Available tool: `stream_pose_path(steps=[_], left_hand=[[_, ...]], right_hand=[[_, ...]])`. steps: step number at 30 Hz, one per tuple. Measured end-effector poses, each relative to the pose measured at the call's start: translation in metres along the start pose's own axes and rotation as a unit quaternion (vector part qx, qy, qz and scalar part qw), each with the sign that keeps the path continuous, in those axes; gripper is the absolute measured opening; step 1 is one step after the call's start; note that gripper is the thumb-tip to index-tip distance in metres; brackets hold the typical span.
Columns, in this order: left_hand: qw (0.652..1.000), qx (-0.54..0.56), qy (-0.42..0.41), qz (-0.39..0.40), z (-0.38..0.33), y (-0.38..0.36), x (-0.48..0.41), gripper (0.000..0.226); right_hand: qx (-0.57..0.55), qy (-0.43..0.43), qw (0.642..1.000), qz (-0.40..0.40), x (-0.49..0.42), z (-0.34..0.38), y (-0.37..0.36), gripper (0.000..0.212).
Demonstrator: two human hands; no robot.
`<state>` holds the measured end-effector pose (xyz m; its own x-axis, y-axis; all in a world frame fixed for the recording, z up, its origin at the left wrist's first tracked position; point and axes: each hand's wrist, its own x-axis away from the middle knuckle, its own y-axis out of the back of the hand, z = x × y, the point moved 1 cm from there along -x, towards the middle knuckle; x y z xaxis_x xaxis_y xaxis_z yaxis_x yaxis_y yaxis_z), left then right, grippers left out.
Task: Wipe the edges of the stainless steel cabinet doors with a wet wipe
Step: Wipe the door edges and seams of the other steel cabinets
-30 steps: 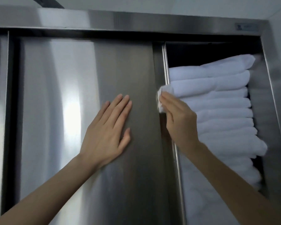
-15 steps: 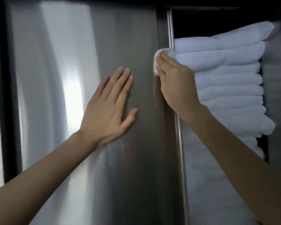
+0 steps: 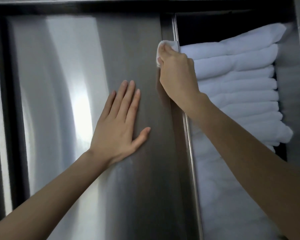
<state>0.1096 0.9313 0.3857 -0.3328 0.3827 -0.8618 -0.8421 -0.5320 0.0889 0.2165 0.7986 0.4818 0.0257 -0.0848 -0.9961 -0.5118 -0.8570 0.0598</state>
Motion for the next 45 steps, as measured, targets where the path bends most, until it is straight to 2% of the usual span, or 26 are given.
stream_pose_path(steps=[3, 7, 9, 13, 16, 20, 24, 27, 32, 36, 39, 42, 45], left_hand=[[1.000, 0.003, 0.003, -0.001, 0.000, 0.000, 0.000, 0.078], [1.000, 0.011, 0.001, 0.003, 0.001, 0.001, 0.000, 0.078], [1.000, 0.012, 0.004, 0.005, 0.001, 0.002, 0.001, 0.077], [1.000, 0.005, 0.013, 0.006, -0.001, 0.002, -0.001, 0.077], [0.999, 0.021, 0.033, 0.005, -0.014, -0.002, 0.006, 0.077], [0.999, 0.037, 0.017, 0.026, -0.043, -0.006, 0.038, 0.076], [0.996, 0.053, -0.004, 0.072, -0.074, -0.003, 0.101, 0.076], [0.995, 0.046, -0.003, 0.083, -0.086, -0.002, 0.127, 0.075], [0.996, 0.049, -0.006, 0.074, -0.084, -0.006, 0.130, 0.074], [0.997, 0.035, -0.010, 0.074, -0.084, -0.005, 0.128, 0.073], [0.996, 0.033, -0.003, 0.088, -0.085, -0.001, 0.125, 0.072], [0.995, 0.030, -0.002, 0.090, -0.087, 0.000, 0.127, 0.071], [0.997, 0.031, -0.003, 0.076, -0.085, -0.002, 0.128, 0.071]], right_hand=[[-0.018, -0.002, 1.000, -0.026, 0.016, 0.000, -0.003, 0.041], [-0.112, 0.032, 0.991, -0.062, 0.086, 0.002, -0.003, 0.039], [-0.132, 0.047, 0.988, -0.068, 0.094, -0.003, -0.002, 0.038], [-0.188, 0.017, 0.979, -0.083, 0.076, -0.004, 0.003, 0.028], [-0.209, 0.005, 0.974, -0.091, 0.095, -0.003, -0.001, 0.029], [-0.216, 0.025, 0.975, -0.037, 0.188, -0.006, -0.004, 0.032], [-0.212, 0.065, 0.974, 0.053, 0.278, -0.005, 0.006, 0.035], [-0.234, 0.053, 0.970, 0.044, 0.278, -0.005, 0.005, 0.034], [-0.245, 0.009, 0.969, -0.013, 0.264, 0.000, -0.001, 0.028], [-0.266, -0.022, 0.963, -0.036, 0.305, 0.007, -0.008, 0.021], [-0.276, -0.030, 0.960, 0.022, 0.370, 0.009, 0.000, 0.024], [-0.277, -0.009, 0.956, 0.096, 0.407, 0.009, 0.012, 0.037], [-0.272, -0.007, 0.959, 0.082, 0.375, 0.003, 0.010, 0.034]])
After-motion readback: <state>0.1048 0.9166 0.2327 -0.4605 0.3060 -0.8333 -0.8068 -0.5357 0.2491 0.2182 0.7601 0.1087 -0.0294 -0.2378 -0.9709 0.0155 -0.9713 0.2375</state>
